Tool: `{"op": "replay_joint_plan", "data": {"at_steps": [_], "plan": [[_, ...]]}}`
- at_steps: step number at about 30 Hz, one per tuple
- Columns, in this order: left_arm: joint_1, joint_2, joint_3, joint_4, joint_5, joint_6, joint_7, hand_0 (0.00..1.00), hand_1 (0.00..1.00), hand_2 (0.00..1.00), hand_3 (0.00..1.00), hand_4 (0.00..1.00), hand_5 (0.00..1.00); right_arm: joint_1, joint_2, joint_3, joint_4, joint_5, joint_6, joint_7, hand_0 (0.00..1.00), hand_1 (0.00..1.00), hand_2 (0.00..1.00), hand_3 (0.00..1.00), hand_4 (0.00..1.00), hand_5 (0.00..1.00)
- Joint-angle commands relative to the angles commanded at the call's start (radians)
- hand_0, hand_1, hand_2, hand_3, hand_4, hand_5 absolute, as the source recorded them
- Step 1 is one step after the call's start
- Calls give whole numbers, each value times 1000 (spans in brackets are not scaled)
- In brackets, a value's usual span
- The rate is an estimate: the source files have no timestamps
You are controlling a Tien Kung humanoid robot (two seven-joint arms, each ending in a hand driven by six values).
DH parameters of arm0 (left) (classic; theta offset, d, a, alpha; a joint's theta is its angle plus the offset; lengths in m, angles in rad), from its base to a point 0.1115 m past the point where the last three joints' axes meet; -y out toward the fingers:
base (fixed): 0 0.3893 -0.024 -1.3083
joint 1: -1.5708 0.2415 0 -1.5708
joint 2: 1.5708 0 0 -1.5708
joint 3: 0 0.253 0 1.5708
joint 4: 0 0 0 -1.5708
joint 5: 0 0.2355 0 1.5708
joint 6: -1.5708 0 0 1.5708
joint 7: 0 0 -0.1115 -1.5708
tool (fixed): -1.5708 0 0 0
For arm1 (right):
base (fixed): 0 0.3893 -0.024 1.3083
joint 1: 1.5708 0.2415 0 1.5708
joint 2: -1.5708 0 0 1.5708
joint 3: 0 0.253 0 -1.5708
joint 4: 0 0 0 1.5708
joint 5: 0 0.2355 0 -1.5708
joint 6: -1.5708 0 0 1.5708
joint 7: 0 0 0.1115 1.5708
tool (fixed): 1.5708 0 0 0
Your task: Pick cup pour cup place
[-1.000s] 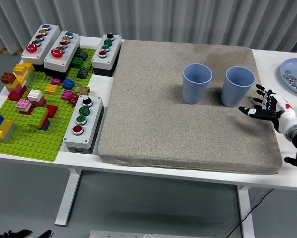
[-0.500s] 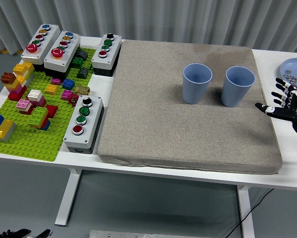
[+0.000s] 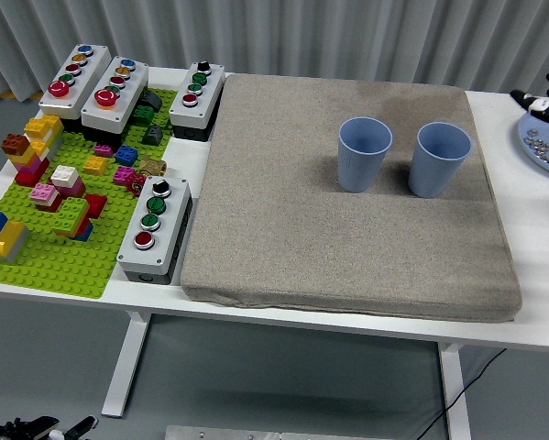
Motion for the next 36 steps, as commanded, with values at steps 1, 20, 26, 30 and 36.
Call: {"op": "replay_joint_plan", "data": {"at_steps": [1,20,26,30,36], "plan": [[-2,0,1,0,0,0,0,774,765,818,681,509,998,32,13,10,-27,42,-33,39,941,869,930,892,883,176],[-1,0,35,0,-34,-1,-1,776,765,818,680,509,998,157,92,66,-141,216,-33,70,895,817,851,840,884,432],[2,1,44,0,-46,-1,-1,777,765,819,681,510,998,162,103,86,-159,282,-48,66,896,807,832,806,873,820],[4,0,48,0,-48,-1,-1,776,765,819,681,510,998,160,108,99,-164,297,-41,60,897,796,804,775,843,998],[5,0,58,0,-54,-2,-3,778,765,819,681,509,998,154,119,112,-166,302,-33,50,896,798,808,777,838,998]]}}
